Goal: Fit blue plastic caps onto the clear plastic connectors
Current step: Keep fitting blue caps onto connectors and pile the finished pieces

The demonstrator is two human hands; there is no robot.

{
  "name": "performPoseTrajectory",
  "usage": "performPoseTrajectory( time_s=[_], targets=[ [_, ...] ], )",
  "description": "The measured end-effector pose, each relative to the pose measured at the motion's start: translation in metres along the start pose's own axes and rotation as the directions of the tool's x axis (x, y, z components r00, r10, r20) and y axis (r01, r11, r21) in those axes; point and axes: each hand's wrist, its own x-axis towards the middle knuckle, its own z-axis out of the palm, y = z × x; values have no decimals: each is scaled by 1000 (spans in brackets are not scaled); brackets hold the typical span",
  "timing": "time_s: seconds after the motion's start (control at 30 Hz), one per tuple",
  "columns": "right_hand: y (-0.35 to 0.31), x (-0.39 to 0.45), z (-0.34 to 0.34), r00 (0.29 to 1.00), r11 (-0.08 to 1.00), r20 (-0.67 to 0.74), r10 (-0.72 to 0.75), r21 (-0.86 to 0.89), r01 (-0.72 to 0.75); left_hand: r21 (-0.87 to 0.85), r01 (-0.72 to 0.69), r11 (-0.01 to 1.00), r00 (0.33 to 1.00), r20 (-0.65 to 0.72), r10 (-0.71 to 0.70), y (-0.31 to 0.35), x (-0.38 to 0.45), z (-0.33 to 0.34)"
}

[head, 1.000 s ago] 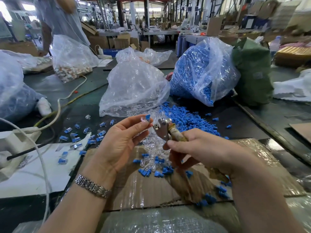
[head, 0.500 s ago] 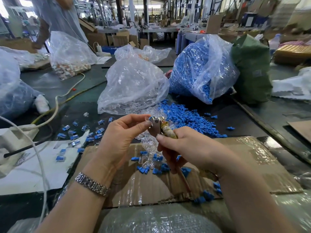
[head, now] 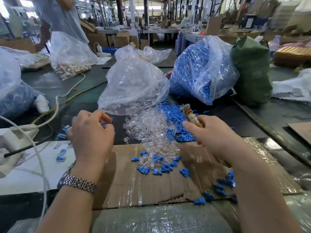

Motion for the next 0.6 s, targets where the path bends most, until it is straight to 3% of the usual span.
performPoseTrajectory(
  time_s=[0.07, 0.2, 0.43, 0.6],
  targets=[
    [7, 5, 2, 996, 972, -67, 52, -224, -66, 44, -39, 998, 997, 69, 35, 0, 1, -1],
    [17, 15, 14, 987, 893, -77, 143, -419, -163, -27, -181, 983, 948, 260, 182, 8, -6, 7],
    [17, 17, 23, 978, 831, -79, 195, -516, -208, 122, -162, 979, 902, 421, 97, 7, -10, 21],
    [16, 16, 21, 976, 825, -88, 199, -523, -215, 147, -187, 971, 933, 335, 129, 5, -10, 24]
  ],
)
